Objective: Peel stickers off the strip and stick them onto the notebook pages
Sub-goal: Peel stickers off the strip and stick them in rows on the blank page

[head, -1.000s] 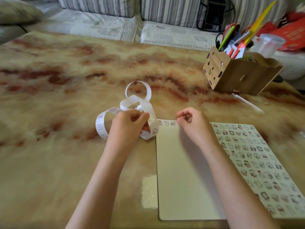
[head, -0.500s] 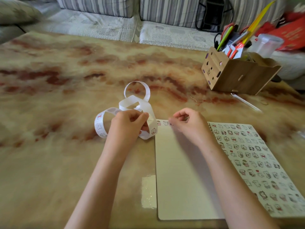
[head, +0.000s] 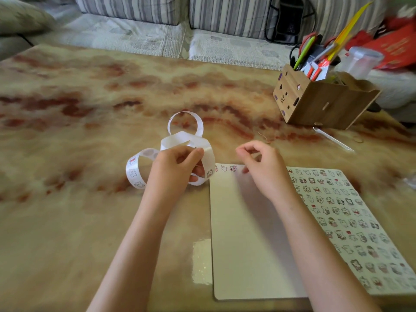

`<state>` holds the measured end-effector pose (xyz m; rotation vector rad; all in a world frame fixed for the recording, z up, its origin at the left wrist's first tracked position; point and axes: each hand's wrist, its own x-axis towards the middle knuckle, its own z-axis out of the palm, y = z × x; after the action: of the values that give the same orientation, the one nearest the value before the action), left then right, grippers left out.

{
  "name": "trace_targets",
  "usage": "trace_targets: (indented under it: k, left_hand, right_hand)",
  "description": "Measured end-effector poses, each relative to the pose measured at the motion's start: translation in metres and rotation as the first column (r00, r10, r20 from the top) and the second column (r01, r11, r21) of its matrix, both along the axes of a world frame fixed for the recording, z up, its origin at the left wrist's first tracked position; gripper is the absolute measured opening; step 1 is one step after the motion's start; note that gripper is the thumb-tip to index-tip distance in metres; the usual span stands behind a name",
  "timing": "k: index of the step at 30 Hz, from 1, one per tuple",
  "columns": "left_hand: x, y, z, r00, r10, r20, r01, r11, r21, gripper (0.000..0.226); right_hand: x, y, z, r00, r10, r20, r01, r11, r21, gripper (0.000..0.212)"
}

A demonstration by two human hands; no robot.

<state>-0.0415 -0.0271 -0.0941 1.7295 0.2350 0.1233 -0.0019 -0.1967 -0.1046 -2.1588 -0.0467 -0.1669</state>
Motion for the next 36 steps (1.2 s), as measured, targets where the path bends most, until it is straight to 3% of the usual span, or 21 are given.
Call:
trace_targets:
  k: [2, 7, 11, 18, 24, 36]
  left_hand:
    - [0.0, -0.001, 0.002, 1.0, -0.003, 0.022, 0.004, 1.0, -0.031, 0.021]
    - [0.002, -0.001, 0.003, 0.998, 0.01, 0.062, -0.007, 0.998, -0.056, 0.023]
    - [0.002, 0.0, 0.004, 0.996, 0.018, 0.085, -0.012, 0.997, -0.072, 0.021]
    - [-0.001, -0.003, 0.01, 0.999, -0.017, 0.052, 0.029, 0.971, -0.239, 0.027]
    - [0.0, -0.002, 0.005, 0.998, -0.068, 0.004, 0.067, 0.985, -0.158, 0.012]
    - [0.0, -0.004, 0.005, 0.995, -0.098, -0.013, 0.095, 0.987, -0.131, 0.013]
  right_hand:
    - [-0.007, 0.005, 0.01, 0.994, 0.099, 0.041, -0.101, 0.993, 0.06, 0.013]
    - [-0.021, 0.016, 0.025, 0.94, 0.339, -0.026, -0.328, 0.925, 0.192, 0.015]
    - [-0.022, 0.018, 0.024, 0.943, 0.332, -0.03, -0.318, 0.923, 0.219, 0.026]
    - [-0.019, 0.018, 0.023, 0.949, 0.312, 0.045, -0.311, 0.906, 0.288, 0.017]
    - [-0.016, 0.016, 0.021, 0.953, 0.29, 0.085, -0.302, 0.908, 0.292, 0.016]
    - [-0.017, 0.016, 0.019, 0.949, 0.293, 0.114, -0.312, 0.918, 0.244, 0.017]
